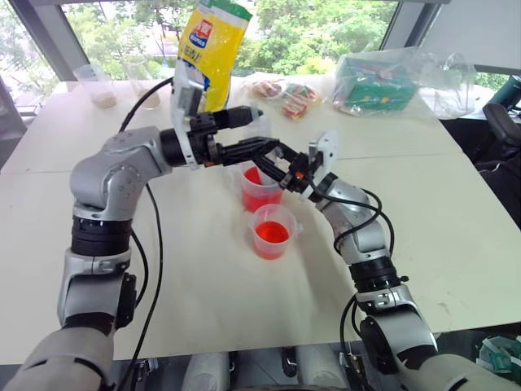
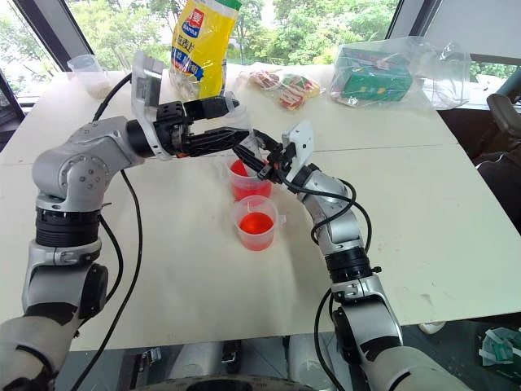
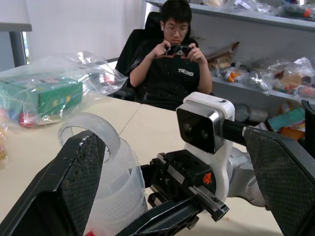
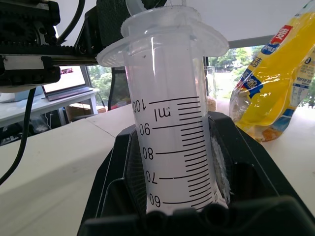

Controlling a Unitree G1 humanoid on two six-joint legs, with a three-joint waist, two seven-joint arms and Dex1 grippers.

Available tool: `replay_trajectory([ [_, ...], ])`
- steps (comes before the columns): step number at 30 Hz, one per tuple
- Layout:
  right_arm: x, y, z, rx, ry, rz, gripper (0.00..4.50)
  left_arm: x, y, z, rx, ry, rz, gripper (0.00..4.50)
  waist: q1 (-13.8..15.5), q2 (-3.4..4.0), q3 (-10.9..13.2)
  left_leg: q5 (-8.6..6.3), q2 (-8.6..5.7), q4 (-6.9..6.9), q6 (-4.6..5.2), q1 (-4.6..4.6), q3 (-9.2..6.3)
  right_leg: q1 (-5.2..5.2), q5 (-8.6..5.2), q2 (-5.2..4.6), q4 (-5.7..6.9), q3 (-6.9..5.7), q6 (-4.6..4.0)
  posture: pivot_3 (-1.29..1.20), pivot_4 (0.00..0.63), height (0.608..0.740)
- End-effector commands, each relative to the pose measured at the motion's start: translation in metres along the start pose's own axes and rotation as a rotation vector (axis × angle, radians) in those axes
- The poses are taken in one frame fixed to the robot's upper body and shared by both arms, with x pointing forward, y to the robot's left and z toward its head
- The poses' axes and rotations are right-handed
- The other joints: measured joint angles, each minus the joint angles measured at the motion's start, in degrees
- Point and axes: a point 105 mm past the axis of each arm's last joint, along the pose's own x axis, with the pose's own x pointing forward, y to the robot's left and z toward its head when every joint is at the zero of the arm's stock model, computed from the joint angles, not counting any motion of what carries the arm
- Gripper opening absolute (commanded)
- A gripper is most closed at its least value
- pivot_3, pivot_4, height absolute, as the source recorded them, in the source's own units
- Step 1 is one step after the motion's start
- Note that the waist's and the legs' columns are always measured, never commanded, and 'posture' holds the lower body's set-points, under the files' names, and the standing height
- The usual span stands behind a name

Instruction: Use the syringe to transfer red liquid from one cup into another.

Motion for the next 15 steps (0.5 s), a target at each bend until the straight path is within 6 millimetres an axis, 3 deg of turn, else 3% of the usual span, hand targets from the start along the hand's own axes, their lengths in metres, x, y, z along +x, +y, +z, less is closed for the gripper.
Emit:
replay_trajectory([
  [1,0.0015,0.0047,0.0023,-0.015,-0.004,0.019,1.41,0.0070,-0.0029,0.0146,0.060,-0.039,-0.014,4.25,0.0,0.00,0.0,0.00,0.00,0.00,0.00,0.00,0.00,0.00,0.00,0.00,0.00,0.00,0.00,0.00,0.150,0.740],
  [3,0.0015,0.0048,0.0024,-0.015,-0.004,0.019,1.41,0.0088,-0.0009,0.0124,0.057,-0.039,-0.007,3.69,0.0,0.00,0.0,0.00,0.00,0.00,-0.01,0.00,0.00,0.00,0.00,0.00,0.00,0.00,0.00,0.00,0.150,0.740],
  [11,0.0002,0.0066,0.0010,-0.013,0.006,0.028,1.41,0.0121,0.0036,0.0100,0.062,-0.040,0.002,0.03,0.0,0.00,0.0,0.00,0.00,0.00,0.00,0.00,0.01,0.00,0.00,0.00,0.00,0.00,0.00,0.00,0.150,0.740],
  [15,-0.0015,0.0081,-0.0031,0.001,0.024,0.036,1.41,0.0131,0.0065,0.0135,0.088,-0.042,0.012,0.01,0.1,0.00,0.0,0.00,0.00,0.00,-0.01,-0.01,0.01,0.00,0.00,0.00,-0.01,0.00,0.00,0.00,0.150,0.740],
])
